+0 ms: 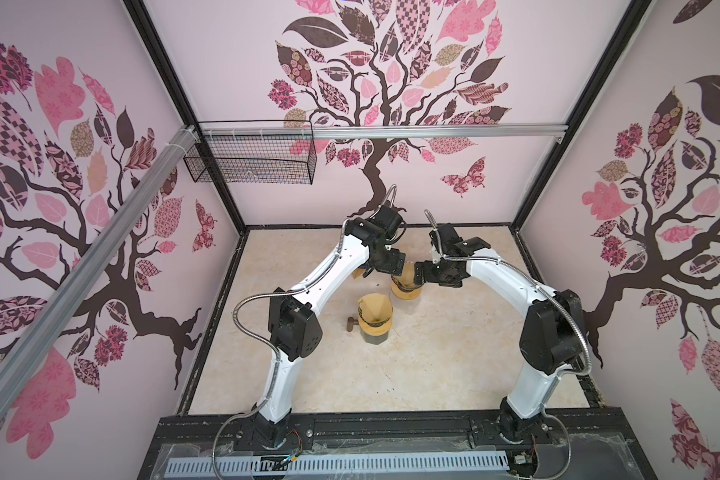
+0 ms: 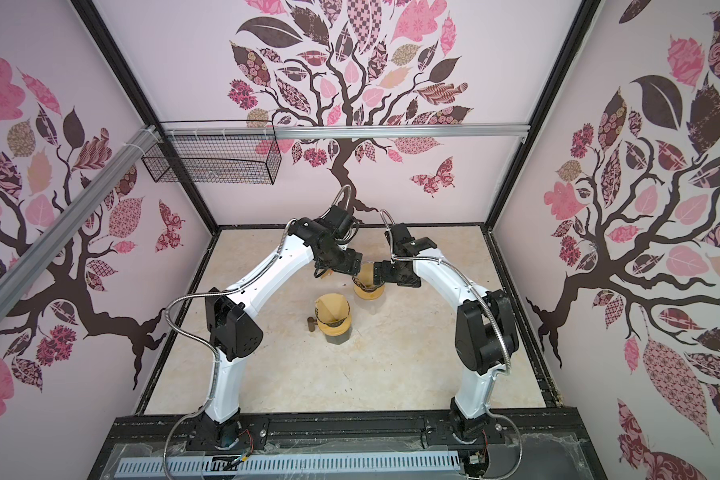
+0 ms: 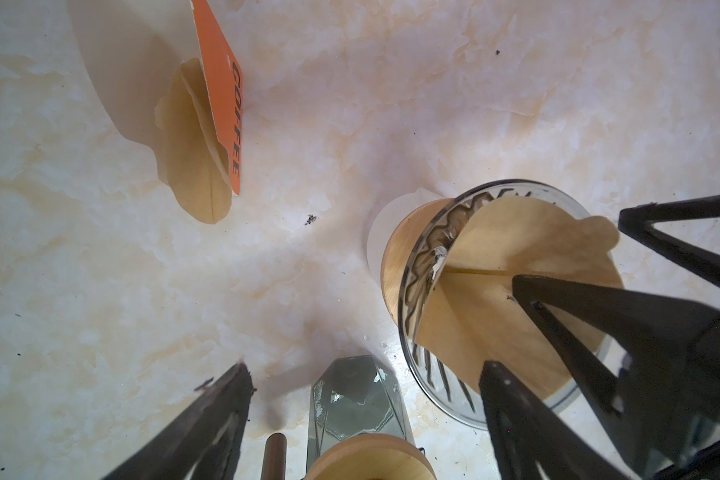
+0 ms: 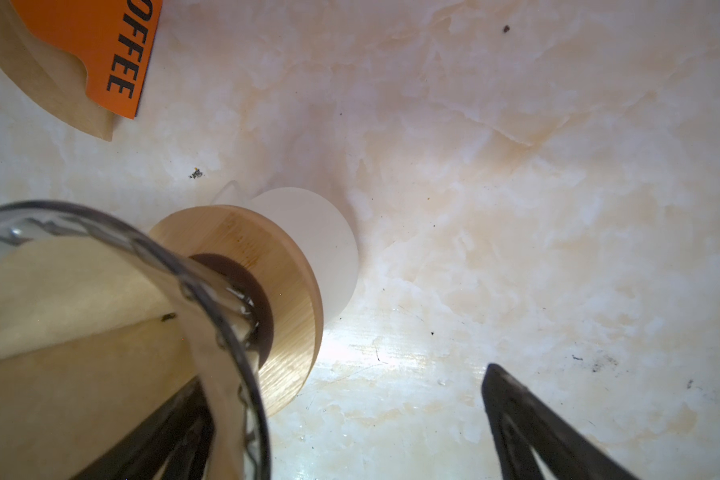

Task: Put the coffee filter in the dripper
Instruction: 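Press the filter down inside the dripper with both grippers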

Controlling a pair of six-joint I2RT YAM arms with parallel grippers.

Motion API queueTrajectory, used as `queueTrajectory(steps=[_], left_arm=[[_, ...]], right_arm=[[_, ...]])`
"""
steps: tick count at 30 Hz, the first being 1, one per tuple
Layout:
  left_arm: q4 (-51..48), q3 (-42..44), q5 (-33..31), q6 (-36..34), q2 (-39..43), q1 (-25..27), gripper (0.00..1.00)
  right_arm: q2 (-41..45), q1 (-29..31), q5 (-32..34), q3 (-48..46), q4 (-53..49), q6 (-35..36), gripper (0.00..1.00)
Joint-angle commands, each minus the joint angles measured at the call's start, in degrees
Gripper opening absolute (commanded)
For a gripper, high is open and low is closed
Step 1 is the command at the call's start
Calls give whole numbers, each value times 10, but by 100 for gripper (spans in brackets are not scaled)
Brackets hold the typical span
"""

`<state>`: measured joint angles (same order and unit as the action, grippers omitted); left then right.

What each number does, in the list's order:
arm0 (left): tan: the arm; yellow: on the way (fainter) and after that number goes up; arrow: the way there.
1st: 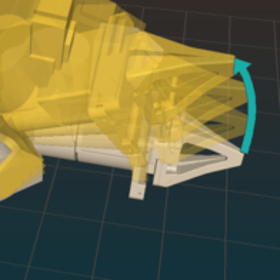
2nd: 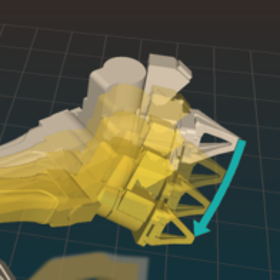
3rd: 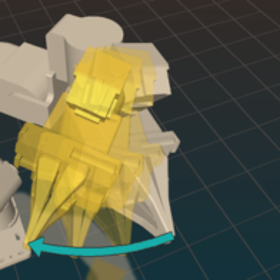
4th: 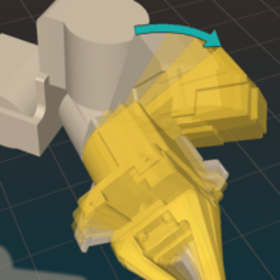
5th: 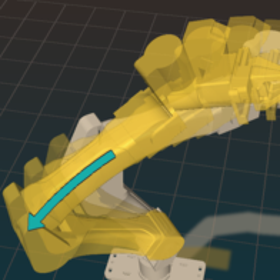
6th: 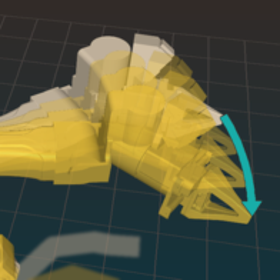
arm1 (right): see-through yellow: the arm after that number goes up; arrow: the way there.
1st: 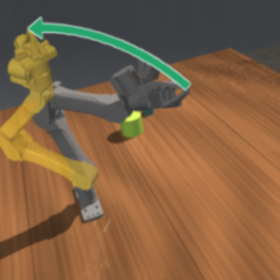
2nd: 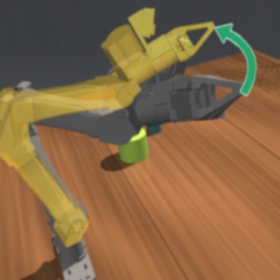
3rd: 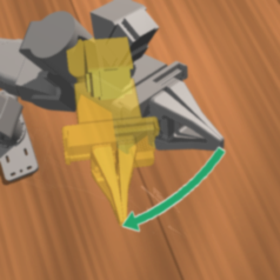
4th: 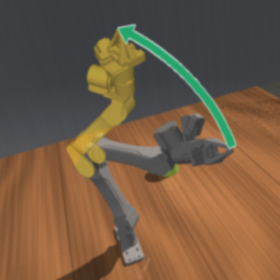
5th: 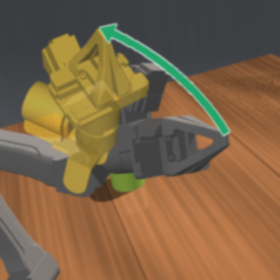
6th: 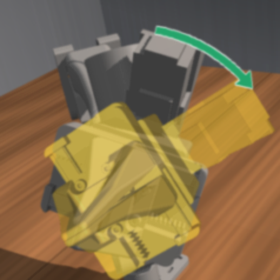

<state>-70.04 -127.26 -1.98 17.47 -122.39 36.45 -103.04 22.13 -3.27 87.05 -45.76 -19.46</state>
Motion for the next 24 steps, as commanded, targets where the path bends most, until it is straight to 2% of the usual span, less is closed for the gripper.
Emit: queueTrajectory(steps=[1,24], left_arm=[[-7,9,-14,-8,-15,4,89],[9,64,-20,-9,-7,4,87]], right_arm=[[-5,3,-3,4,-2,4,100],[9,3,7,82,-43,6,100]])
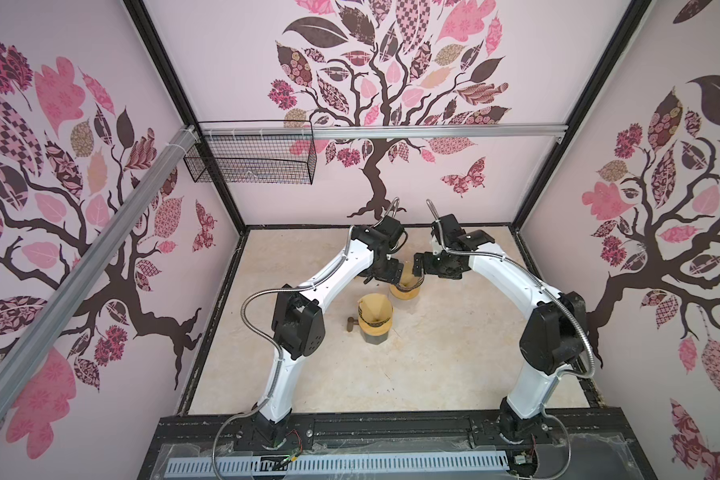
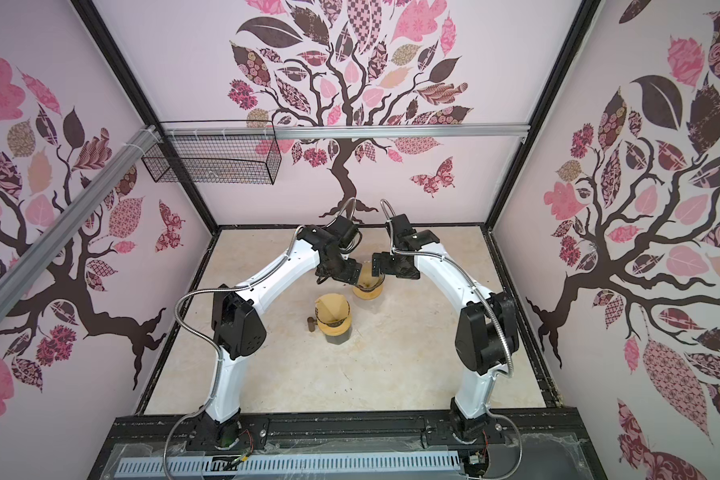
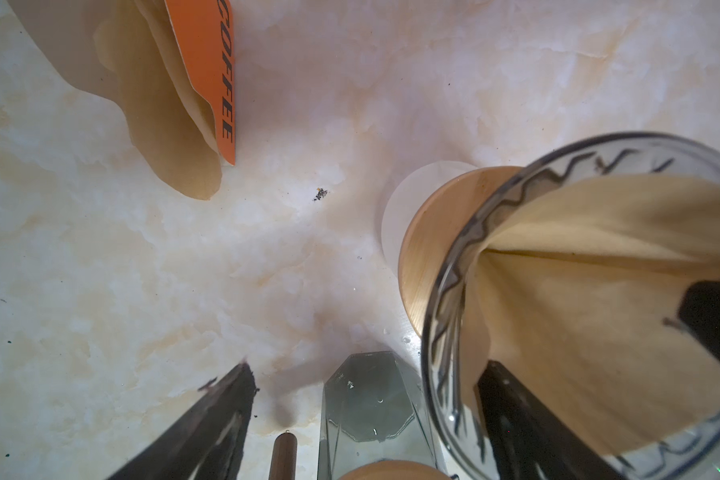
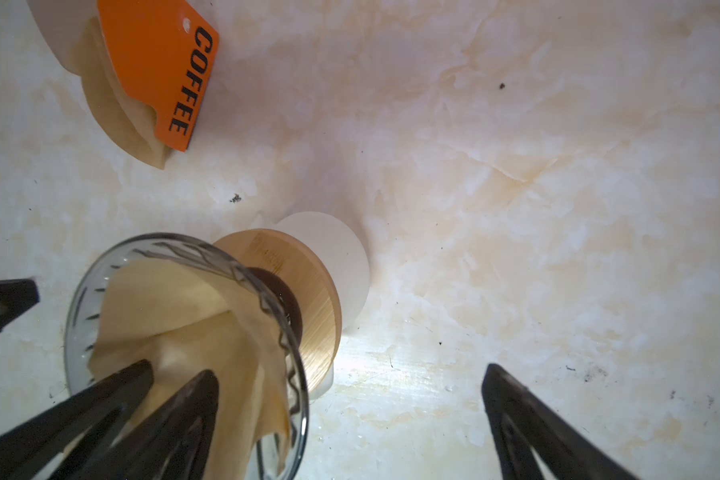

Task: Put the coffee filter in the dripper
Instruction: 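Press the filter down inside the dripper with both grippers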

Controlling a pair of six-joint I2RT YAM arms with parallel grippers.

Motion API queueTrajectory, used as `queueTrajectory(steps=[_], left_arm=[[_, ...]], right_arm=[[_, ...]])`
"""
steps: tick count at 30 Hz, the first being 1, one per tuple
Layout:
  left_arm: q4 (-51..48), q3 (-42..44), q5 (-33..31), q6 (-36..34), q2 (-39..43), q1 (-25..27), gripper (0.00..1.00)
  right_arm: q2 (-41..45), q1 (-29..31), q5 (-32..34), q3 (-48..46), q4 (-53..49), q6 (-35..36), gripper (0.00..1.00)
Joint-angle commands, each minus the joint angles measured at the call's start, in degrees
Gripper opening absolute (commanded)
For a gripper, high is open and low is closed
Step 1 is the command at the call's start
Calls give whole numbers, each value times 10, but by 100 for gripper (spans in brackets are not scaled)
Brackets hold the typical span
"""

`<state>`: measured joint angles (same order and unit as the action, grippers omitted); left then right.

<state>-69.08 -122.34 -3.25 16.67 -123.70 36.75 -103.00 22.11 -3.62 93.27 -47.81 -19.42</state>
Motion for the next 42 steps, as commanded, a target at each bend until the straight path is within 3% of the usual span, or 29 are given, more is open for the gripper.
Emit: queueTrajectory(steps=[1,11,42], left_arm=[[0,15,-7,-1,7,1,87],[2,18,-6,-1,13,1,87],[8,14,17,11,20,-9,87]], right_arm=[[7,3,16,20,-23,7,100],[-13,3,48,18,-24,14,100],[-19,3,48,-39,-8,12,100]])
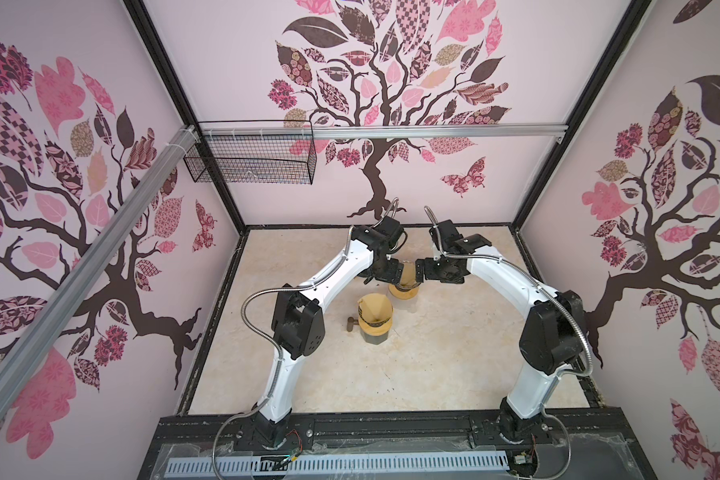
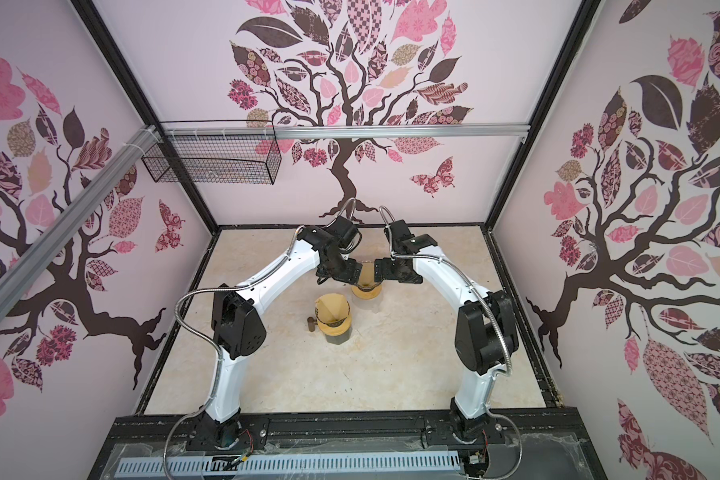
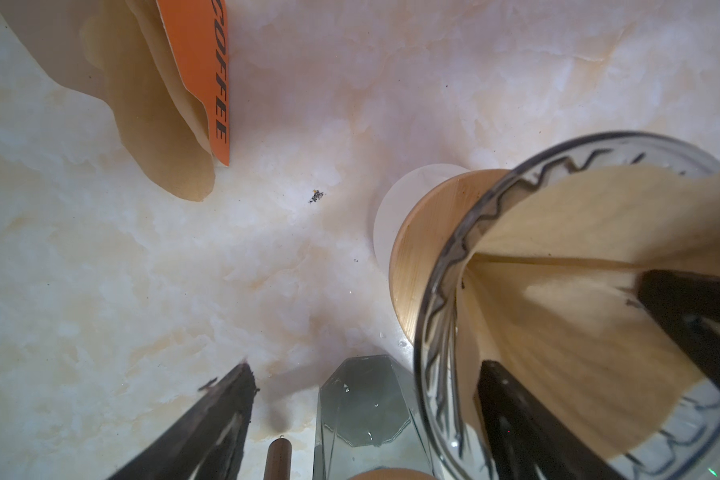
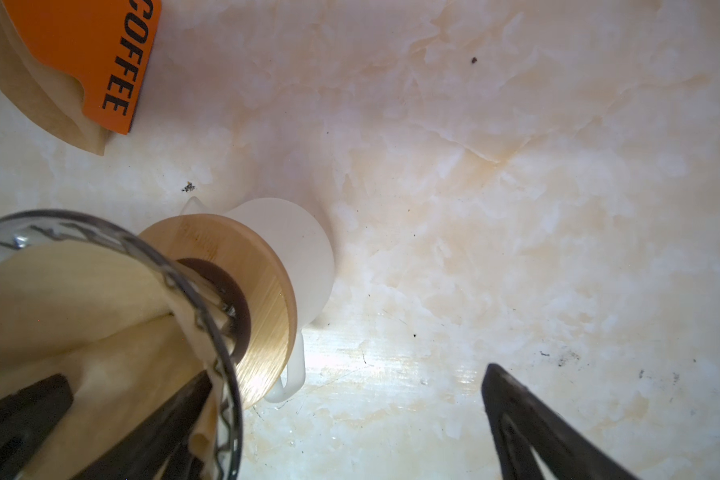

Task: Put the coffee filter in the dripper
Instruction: 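Press the filter down inside the dripper with both grippers, then smooth the filter against the dripper walls with both grippers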

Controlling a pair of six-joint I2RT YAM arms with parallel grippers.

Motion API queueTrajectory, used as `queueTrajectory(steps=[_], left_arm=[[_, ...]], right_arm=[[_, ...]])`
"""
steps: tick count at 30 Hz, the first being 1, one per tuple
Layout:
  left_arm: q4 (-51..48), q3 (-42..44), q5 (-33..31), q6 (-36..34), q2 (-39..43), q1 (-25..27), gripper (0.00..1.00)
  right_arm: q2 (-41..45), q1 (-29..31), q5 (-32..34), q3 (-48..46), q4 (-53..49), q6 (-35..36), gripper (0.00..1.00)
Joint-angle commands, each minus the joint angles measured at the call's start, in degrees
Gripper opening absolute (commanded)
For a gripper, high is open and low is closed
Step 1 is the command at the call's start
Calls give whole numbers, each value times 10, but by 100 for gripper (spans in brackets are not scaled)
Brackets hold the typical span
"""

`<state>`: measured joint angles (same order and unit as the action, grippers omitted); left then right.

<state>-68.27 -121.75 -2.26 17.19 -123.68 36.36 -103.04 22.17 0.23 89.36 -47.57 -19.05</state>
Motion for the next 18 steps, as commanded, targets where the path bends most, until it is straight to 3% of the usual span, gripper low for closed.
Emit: queueTrajectory(steps=[1,18], left_arm=[[0,6,8,6,22,-6,87],[8,-15,59,15,69,-16,89]], right_arm=[[-18,2,10,1,-11,9,100],[-15,2,11,12,-16,9,100]])
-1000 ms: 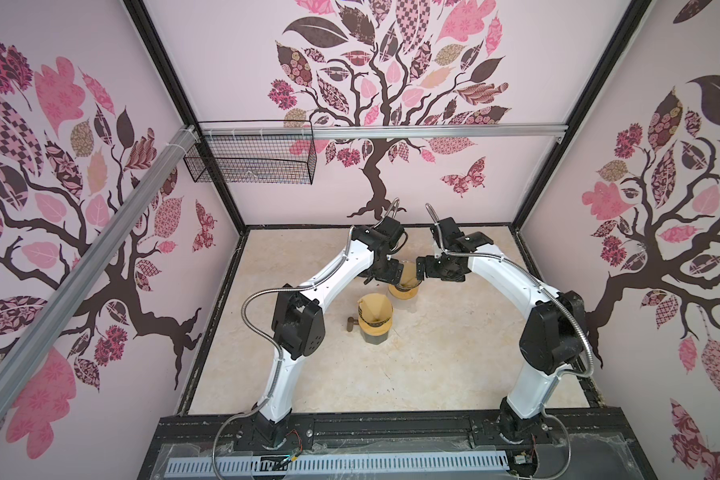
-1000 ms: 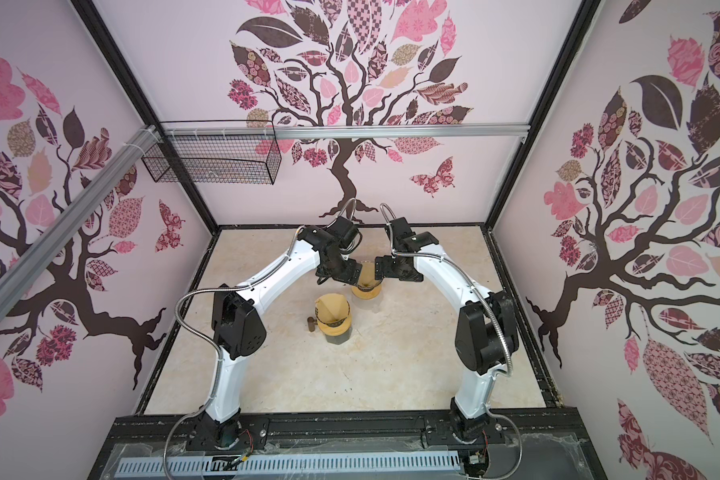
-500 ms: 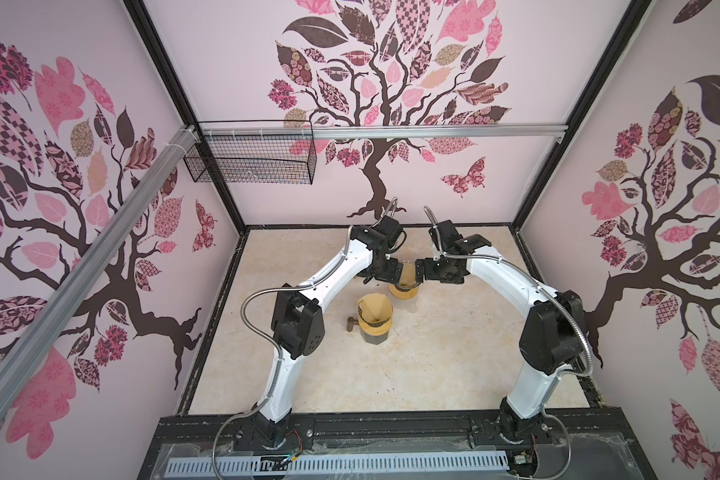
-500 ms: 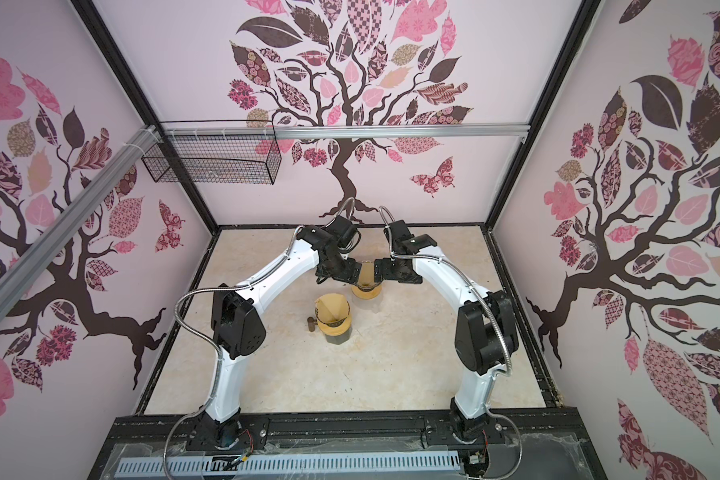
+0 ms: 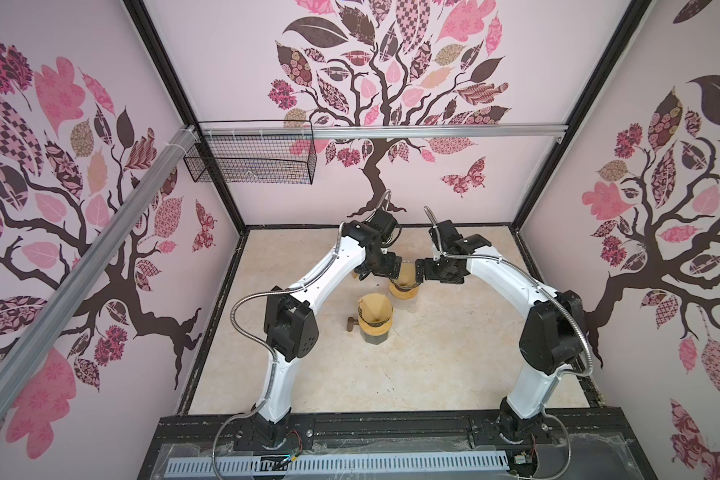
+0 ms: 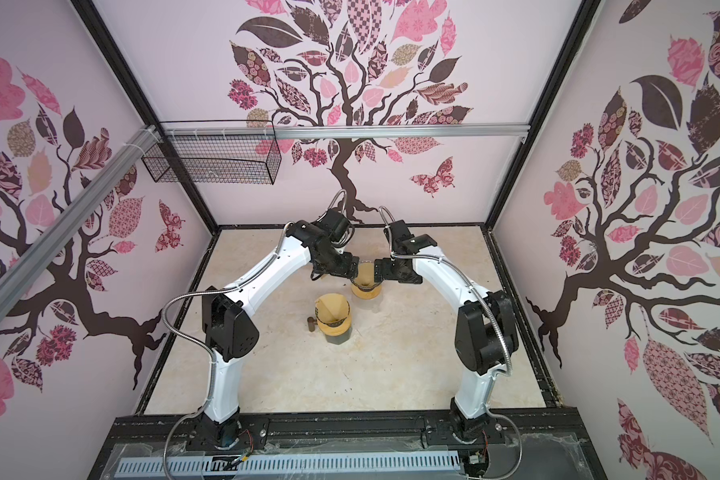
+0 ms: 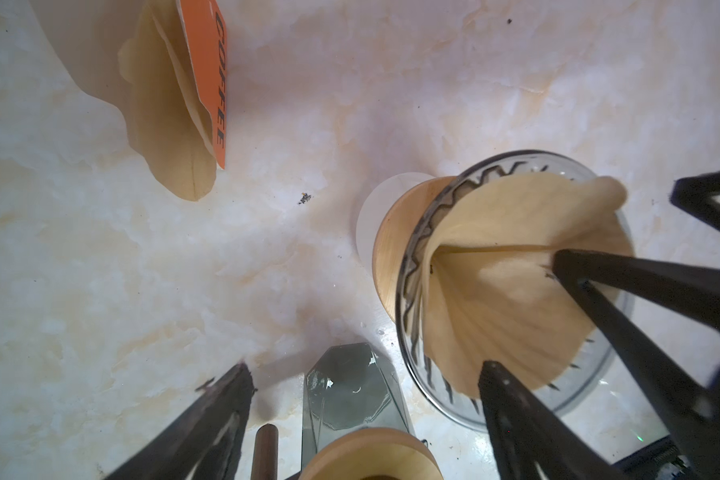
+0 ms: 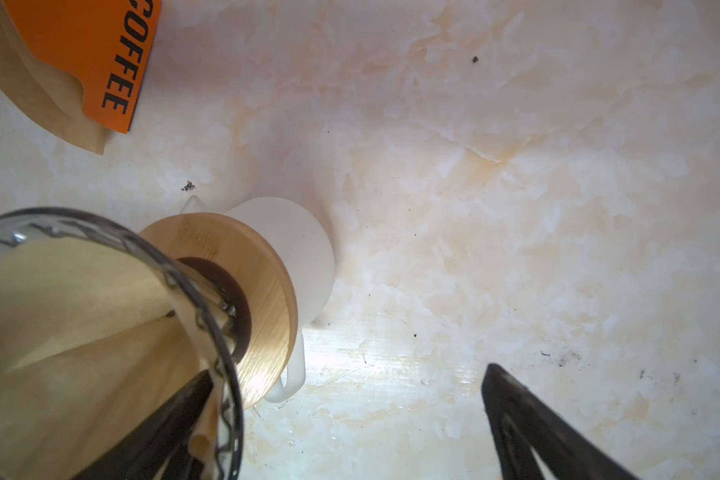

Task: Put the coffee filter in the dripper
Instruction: 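Smooth the filter against the dripper walls with both grippers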

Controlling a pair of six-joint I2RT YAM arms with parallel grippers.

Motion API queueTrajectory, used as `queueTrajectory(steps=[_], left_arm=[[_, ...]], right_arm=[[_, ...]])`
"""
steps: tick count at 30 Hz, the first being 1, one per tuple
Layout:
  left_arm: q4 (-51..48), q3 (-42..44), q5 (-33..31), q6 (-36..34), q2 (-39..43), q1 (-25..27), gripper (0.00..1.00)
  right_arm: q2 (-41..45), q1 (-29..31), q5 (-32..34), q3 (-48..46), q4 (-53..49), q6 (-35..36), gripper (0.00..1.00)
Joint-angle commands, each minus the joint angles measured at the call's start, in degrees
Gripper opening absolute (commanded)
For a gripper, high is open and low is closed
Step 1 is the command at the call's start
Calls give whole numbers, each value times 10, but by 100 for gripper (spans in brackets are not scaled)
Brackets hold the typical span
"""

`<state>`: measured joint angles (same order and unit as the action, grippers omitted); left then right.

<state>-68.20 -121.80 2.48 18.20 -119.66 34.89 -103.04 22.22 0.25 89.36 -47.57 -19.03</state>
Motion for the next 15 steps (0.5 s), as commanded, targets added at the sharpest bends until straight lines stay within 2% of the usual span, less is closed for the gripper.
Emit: queueTrajectory(steps=[1,15], left_arm=[[8,-13,11,4,30,-1,89],[9,2,14,7,21,-2,88]], right_arm=[[-13,2,10,14,-17,8,100],[1,1,11,40,-29,7,100]])
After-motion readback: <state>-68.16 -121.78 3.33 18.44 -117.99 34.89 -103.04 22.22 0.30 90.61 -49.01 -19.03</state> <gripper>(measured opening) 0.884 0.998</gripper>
